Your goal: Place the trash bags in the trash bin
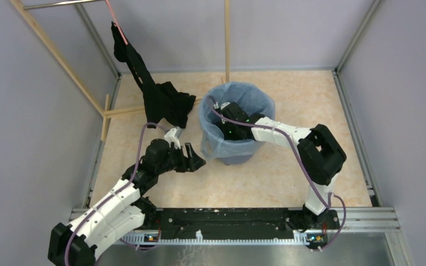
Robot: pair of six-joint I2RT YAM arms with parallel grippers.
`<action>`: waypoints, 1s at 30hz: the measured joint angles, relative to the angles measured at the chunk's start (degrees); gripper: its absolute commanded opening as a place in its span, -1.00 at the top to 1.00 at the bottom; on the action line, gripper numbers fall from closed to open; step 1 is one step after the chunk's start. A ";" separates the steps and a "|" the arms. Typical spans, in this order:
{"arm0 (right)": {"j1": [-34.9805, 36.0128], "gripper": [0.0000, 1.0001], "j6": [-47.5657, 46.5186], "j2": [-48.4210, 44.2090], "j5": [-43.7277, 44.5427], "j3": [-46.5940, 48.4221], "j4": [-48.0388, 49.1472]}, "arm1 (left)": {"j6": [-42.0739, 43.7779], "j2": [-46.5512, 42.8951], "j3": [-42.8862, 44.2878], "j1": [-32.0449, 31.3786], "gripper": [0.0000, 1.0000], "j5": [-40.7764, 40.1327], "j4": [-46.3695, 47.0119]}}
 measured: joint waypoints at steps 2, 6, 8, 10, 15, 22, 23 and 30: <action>-0.42 -0.53 0.00 -0.48 0.85 -0.63 0.15 | 0.00 -0.83 0.13 0.00 -0.60 -0.57 -0.94; -2.82 -0.54 0.31 -2.51 2.40 -2.69 0.35 | 0.02 -3.28 0.55 0.00 -0.64 -1.55 -2.64; -4.66 -0.55 0.70 -3.91 3.91 -4.15 0.13 | 0.09 -4.79 0.70 0.00 -0.65 -2.12 -3.15; -6.64 -0.57 1.14 -5.33 5.84 -5.42 -0.48 | 0.26 -6.21 0.92 0.00 -0.66 -2.64 -3.76; -11.21 -0.61 1.90 -8.83 10.82 -8.11 -2.97 | 1.27 -8.46 1.70 0.00 -0.68 -3.61 -5.22; -12.59 -0.63 0.35 -10.47 10.21 -7.39 -5.40 | 2.80 -8.17 1.73 0.00 -0.69 -3.76 -5.68; -12.48 -0.63 0.28 -10.25 9.60 -6.12 -6.62 | 2.91 -8.04 1.77 0.00 -0.69 -3.74 -5.73; -10.23 -0.73 0.39 -10.32 8.48 5.68 -11.15 | 3.08 -8.04 2.14 0.00 -0.71 -3.34 -5.86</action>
